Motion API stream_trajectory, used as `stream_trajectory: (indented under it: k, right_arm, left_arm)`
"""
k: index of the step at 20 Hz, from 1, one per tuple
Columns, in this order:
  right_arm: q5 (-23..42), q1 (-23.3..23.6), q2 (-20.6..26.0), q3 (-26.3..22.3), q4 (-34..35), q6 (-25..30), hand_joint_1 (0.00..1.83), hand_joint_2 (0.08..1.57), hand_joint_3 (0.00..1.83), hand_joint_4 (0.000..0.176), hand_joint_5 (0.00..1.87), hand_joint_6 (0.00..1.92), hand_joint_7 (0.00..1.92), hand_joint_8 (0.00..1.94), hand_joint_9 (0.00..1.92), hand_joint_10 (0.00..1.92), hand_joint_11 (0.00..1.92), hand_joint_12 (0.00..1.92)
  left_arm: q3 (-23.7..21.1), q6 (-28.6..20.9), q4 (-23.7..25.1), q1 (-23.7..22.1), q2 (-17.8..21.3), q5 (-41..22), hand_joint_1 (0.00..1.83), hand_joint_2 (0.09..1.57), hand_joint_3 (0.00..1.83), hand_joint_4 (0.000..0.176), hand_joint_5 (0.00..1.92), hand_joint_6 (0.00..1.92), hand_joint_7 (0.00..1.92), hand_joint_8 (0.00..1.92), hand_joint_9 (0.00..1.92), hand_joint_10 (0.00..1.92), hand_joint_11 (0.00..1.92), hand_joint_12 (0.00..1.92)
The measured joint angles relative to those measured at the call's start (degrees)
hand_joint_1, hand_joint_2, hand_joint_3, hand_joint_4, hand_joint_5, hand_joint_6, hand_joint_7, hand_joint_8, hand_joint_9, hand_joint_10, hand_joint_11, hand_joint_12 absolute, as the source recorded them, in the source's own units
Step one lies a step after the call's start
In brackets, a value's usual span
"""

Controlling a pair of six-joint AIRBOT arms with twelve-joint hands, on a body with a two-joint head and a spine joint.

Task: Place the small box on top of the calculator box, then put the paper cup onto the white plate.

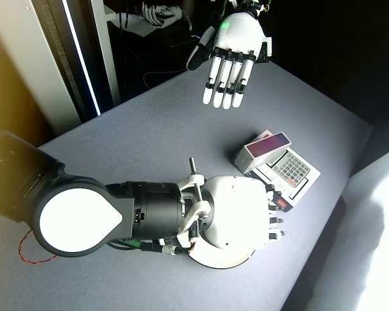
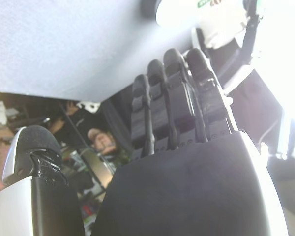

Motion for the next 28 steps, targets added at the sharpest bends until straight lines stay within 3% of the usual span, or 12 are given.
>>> stream_trajectory:
  k: [6, 10, 12, 14, 15, 16, 18, 23, 25, 28]
  right_arm:
    - [0.44, 0.09, 0.02, 0.39, -0.26, 0.02, 1.28, 1.01, 0.0, 0.0, 0.56, 0.0, 0.56, 0.0, 0.5, 0.03, 0.04, 1.27]
    - [0.31, 0.15, 0.02, 0.39, -0.46, -0.02, 1.13, 0.97, 0.0, 0.0, 0.54, 0.01, 0.54, 0.0, 0.49, 0.02, 0.01, 1.29]
    - [0.24, 0.15, 0.02, 0.39, -0.46, 0.0, 0.98, 1.03, 0.01, 0.0, 0.42, 0.0, 0.42, 0.0, 0.39, 0.0, 0.0, 1.13]
    - [0.17, 0.15, 0.02, 0.39, -0.66, 0.2, 1.04, 0.97, 0.0, 0.0, 0.35, 0.0, 0.35, 0.0, 0.32, 0.0, 0.0, 0.97]
    - [0.2, 0.13, 0.02, 0.39, -0.59, 0.37, 1.04, 0.97, 0.0, 0.0, 0.35, 0.0, 0.35, 0.0, 0.32, 0.0, 0.0, 0.97]
    - [0.22, 0.13, 0.02, 0.39, -0.5, 0.48, 1.15, 0.9, 0.0, 0.0, 0.35, 0.0, 0.35, 0.0, 0.32, 0.0, 0.0, 0.92]
    - [0.26, 0.13, 0.02, 0.39, -0.52, 0.92, 1.16, 0.88, 0.0, 0.0, 0.34, 0.0, 0.34, 0.0, 0.3, 0.0, 0.0, 0.87]
    - [0.17, 0.07, 0.04, 0.39, -0.63, 1.05, 0.8, 0.82, 0.0, 0.0, 0.26, 0.0, 0.29, 0.0, 0.24, 0.0, 0.0, 0.71]
    - [0.0, 0.04, 0.15, 0.24, -0.63, 1.07, 0.69, 0.78, 0.0, 0.0, 0.23, 0.0, 0.27, 0.0, 0.22, 0.0, 0.0, 0.72]
    - [0.04, -0.17, 0.52, -0.17, -0.61, 1.07, 0.62, 0.76, 0.0, 0.0, 0.14, 0.0, 0.19, 0.0, 0.15, 0.0, 0.0, 0.54]
  left_arm:
    - [0.02, -0.11, 0.0, -0.02, 0.0, -0.02, 0.28, 1.07, 0.0, 0.0, 0.32, 0.0, 0.38, 0.0, 0.38, 0.0, 0.0, 0.77]
    - [0.02, -0.11, -0.02, -0.02, 0.0, -0.02, 0.26, 1.07, 0.0, 0.0, 0.34, 0.01, 0.38, 0.0, 0.38, 0.0, 0.0, 0.77]
    - [0.0, -0.11, -0.02, -0.02, 0.0, -0.02, 0.26, 1.07, 0.0, 0.0, 0.32, 0.0, 0.36, 0.0, 0.35, 0.0, 0.0, 0.73]
    - [0.02, -0.11, 0.0, -0.11, 0.0, 0.0, 0.28, 1.07, 0.0, 0.0, 0.33, 0.0, 0.38, 0.01, 0.38, 0.01, 0.0, 0.77]
    - [0.0, -0.11, 0.11, -0.39, 0.0, 0.07, 0.28, 1.07, 0.0, 0.0, 0.33, 0.0, 0.38, 0.01, 0.38, 0.01, 0.0, 0.77]
    - [0.0, -0.11, -0.09, -0.5, 0.0, -0.15, 0.31, 1.07, 0.0, 0.0, 0.31, 0.0, 0.38, 0.0, 0.38, 0.0, 0.0, 0.77]
    - [0.0, -0.13, 0.0, -0.72, 0.0, 0.04, 0.28, 1.07, 0.0, 0.0, 0.32, 0.0, 0.38, 0.0, 0.38, 0.0, 0.0, 0.77]
    - [0.0, -0.2, 0.04, -1.44, 0.0, 0.39, 0.29, 1.07, 0.0, 0.0, 0.32, 0.0, 0.38, 0.0, 0.38, 0.0, 0.0, 0.77]
    - [0.0, -0.31, 0.04, -1.6, 0.0, 0.46, 0.29, 1.05, 0.0, 0.0, 0.36, 0.01, 0.41, 0.0, 0.41, 0.01, 0.0, 0.84]
    - [0.0, -0.33, 0.04, -1.79, 0.0, 0.5, 0.28, 1.07, 0.0, 0.0, 0.33, 0.0, 0.38, 0.0, 0.37, 0.0, 0.0, 0.75]
